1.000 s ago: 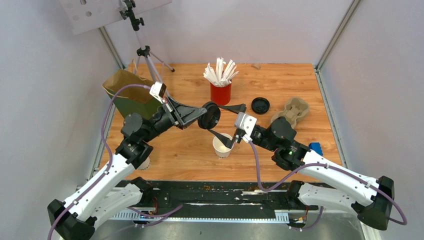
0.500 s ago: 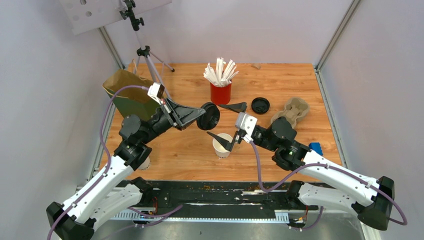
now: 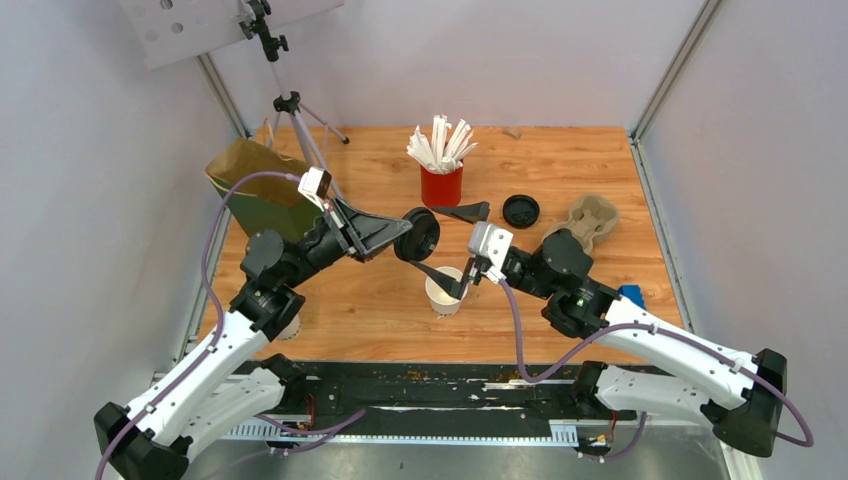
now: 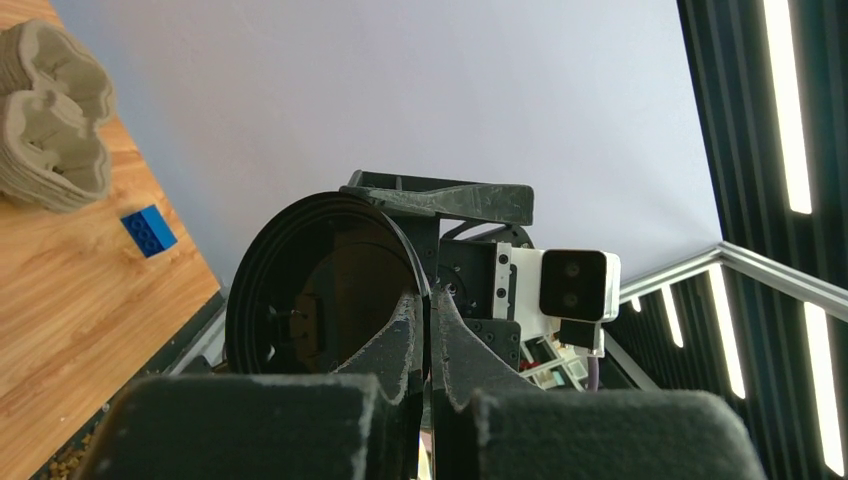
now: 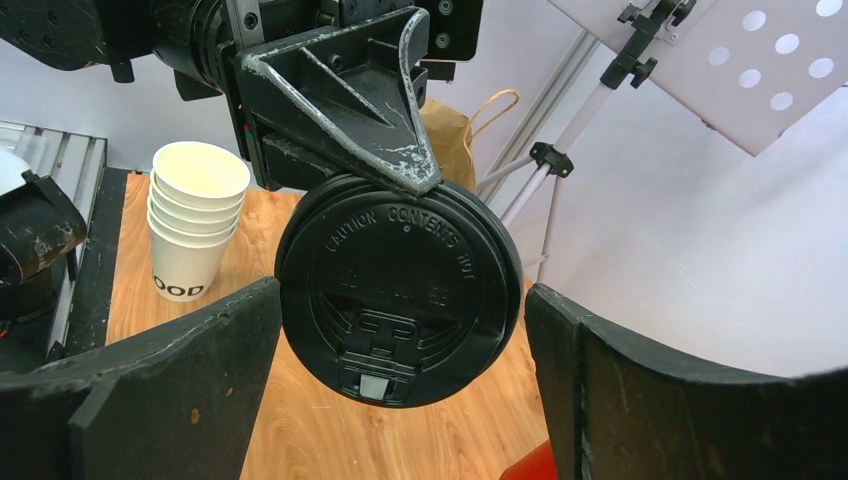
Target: Pack the takeout coffee
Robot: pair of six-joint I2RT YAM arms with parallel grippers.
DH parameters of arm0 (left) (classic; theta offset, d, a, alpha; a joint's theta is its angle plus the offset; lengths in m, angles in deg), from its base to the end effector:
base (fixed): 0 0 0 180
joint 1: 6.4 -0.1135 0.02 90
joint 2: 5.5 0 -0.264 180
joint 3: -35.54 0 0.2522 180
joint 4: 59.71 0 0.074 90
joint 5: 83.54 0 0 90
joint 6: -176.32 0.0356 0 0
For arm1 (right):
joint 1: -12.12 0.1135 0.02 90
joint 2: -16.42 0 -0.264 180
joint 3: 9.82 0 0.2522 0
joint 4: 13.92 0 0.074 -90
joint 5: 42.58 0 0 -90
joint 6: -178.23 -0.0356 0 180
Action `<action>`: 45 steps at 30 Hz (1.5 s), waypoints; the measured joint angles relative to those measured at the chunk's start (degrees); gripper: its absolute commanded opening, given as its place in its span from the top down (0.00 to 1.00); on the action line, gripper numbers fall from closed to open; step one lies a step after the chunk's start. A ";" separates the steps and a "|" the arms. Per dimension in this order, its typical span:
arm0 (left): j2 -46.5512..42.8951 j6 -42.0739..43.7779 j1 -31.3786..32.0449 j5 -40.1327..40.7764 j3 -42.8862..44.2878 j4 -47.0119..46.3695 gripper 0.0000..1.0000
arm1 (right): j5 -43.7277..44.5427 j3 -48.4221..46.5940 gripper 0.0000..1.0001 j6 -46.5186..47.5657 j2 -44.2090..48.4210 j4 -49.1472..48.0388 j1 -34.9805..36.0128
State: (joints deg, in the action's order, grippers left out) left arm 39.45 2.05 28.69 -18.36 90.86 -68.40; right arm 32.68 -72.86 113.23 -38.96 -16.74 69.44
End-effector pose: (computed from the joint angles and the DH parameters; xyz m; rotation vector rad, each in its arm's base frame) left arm 0.1401 -0.1167 0.3801 -0.2042 1.5660 -1.9957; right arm 0.1147 0.1956 0.3841 -1.0913 0.9158 0.6458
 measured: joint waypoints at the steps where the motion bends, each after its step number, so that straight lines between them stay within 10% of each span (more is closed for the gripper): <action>1: 0.00 0.02 0.00 -0.07 -0.17 -0.04 1.00 | -0.13 0.00 0.06 -0.04 -0.20 0.02 0.02; 36: -1.70 -2.05 0.00 3.34 -2.54 -1.86 1.00 | 1.88 -0.09 0.28 -0.24 -0.79 0.44 1.40; 45: -1.77 -2.64 0.00 4.24 -2.62 -1.81 0.44 | 3.48 -0.28 0.30 -0.39 -0.81 0.57 1.49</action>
State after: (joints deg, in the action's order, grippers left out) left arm 37.68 -0.60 28.69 -14.12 88.24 -70.22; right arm 36.15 -73.15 112.83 -39.77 -16.17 70.93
